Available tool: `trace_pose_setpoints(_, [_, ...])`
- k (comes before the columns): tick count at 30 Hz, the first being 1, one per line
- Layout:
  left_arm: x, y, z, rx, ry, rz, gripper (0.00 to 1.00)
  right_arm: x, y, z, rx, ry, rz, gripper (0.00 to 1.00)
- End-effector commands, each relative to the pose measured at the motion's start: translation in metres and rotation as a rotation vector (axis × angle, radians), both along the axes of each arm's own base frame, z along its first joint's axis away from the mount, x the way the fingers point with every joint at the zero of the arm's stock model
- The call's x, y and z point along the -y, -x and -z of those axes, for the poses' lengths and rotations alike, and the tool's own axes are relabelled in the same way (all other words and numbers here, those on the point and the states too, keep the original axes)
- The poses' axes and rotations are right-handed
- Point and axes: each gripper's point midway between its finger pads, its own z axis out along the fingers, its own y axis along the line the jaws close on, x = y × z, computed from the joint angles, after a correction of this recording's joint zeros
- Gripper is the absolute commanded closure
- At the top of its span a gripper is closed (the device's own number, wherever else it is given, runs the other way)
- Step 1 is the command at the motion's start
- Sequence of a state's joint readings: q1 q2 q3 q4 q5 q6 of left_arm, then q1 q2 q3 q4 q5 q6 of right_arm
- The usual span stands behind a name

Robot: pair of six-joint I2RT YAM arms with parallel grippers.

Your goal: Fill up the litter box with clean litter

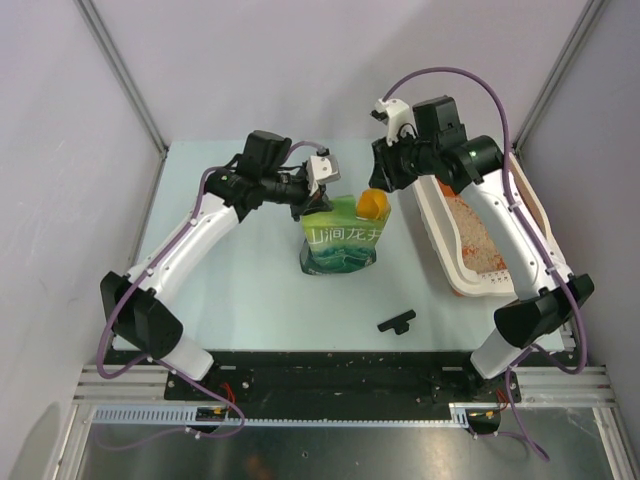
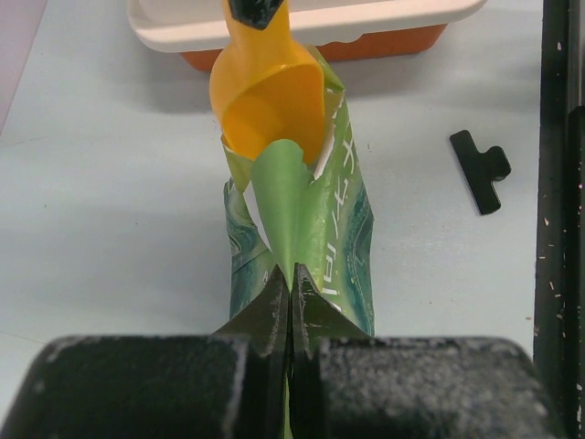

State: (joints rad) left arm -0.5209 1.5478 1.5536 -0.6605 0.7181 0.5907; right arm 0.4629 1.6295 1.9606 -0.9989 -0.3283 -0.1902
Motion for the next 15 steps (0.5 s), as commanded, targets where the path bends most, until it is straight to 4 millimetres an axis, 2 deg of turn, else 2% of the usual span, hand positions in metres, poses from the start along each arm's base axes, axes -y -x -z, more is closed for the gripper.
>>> trace_pose_setpoints(1, [0.012, 0.016, -0.045, 0.072, 0.110, 0.067, 1.00, -0.001, -0.015, -0.014, -0.019, -0.133, 0.188, 1.00])
trace_pose_setpoints(2, [0.012, 0.015, -0.045, 0.074, 0.112, 0.063, 1.00, -0.005, -0.013, -0.002, -0.068, -0.135, 0.208, 1.00])
trace_pose_setpoints(5, [0.014, 0.015, -0.047, 0.083, 0.119, 0.067, 1.00, -0.004, -0.014, 0.008, -0.066, -0.110, 0.254, 1.00])
trace_pose_setpoints(8, [0.017, 0.015, -0.049, 0.089, 0.128, 0.070, 1.00, -0.001, -0.021, 0.012, -0.024, -0.042, 0.293, 1.00])
trace_pose_setpoints(11, [0.018, 0.014, -0.047, 0.086, 0.134, 0.066, 1.00, 0.009, -0.029, 0.014, 0.027, 0.029, 0.346, 1.00])
trace_pose_setpoints(12, [0.019, 0.013, -0.047, 0.084, 0.136, 0.067, 1.00, 0.019, -0.034, 0.015, 0.062, 0.080, 0.394, 1.00])
trace_pose_setpoints(14, [0.020, 0.013, -0.043, 0.071, 0.136, 0.061, 1.00, 0.017, -0.033, 0.017, 0.101, 0.123, 0.409, 1.00])
trace_pose_setpoints(15, [0.020, 0.011, -0.040, 0.065, 0.136, 0.055, 1.00, 0.025, -0.036, 0.018, 0.127, 0.158, 0.457, 1.00])
